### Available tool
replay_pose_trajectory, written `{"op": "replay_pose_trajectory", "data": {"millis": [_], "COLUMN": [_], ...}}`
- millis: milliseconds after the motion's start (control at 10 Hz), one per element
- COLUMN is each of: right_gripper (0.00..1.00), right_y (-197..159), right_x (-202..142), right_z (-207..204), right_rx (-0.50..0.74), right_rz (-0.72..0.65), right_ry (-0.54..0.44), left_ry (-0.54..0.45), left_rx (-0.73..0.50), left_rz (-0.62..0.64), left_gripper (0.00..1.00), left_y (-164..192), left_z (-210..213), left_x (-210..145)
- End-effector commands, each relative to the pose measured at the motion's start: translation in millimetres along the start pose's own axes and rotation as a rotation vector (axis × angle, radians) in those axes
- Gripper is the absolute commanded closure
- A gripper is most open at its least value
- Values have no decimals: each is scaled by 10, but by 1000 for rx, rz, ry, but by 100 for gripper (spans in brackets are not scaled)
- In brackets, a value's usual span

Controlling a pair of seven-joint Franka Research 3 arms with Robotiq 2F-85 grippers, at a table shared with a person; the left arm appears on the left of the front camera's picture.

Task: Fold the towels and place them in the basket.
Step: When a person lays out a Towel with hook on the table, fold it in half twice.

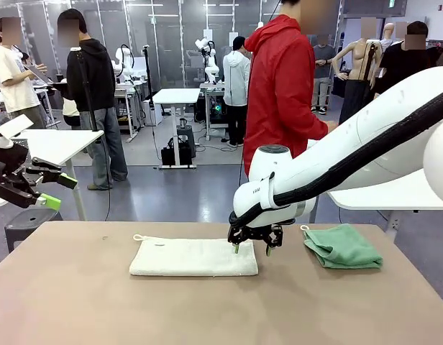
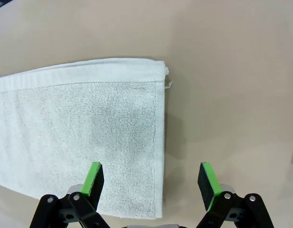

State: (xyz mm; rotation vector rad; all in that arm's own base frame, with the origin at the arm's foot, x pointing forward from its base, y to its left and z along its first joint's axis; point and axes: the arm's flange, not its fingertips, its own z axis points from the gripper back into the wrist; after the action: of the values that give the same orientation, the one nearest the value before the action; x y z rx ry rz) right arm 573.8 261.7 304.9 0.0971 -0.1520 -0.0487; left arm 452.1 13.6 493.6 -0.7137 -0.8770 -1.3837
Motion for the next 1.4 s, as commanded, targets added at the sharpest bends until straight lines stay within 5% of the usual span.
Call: {"op": "replay_pose_trajectory", "data": {"millis": [0,300,400,800,900,1300], "right_gripper": [0,0,19,19,39,39], "right_y": [50,80,88,116,117,128], "right_x": [77,98,108,138,147,182], "right_z": [-66,-110,-131,-166,-164,-171], "right_rx": [-49,-36,-31,-31,-34,-42], "right_rz": [-32,-22,-23,-26,-34,-45], "right_ry": [-38,-23,-12,-7,-11,3], "left_ry": [-3,-3,-3,-3,-3,-3], "left_rx": [1,1,1,1,1,1], "left_rz": [-2,-2,-2,-2,-2,-2], "left_gripper": [0,0,0,0,0,0], "left_y": [-1,-1,-1,-1,-1,-1], "left_z": [5,5,5,5,5,5], "left_x": [7,7,7,7,7,7]}}
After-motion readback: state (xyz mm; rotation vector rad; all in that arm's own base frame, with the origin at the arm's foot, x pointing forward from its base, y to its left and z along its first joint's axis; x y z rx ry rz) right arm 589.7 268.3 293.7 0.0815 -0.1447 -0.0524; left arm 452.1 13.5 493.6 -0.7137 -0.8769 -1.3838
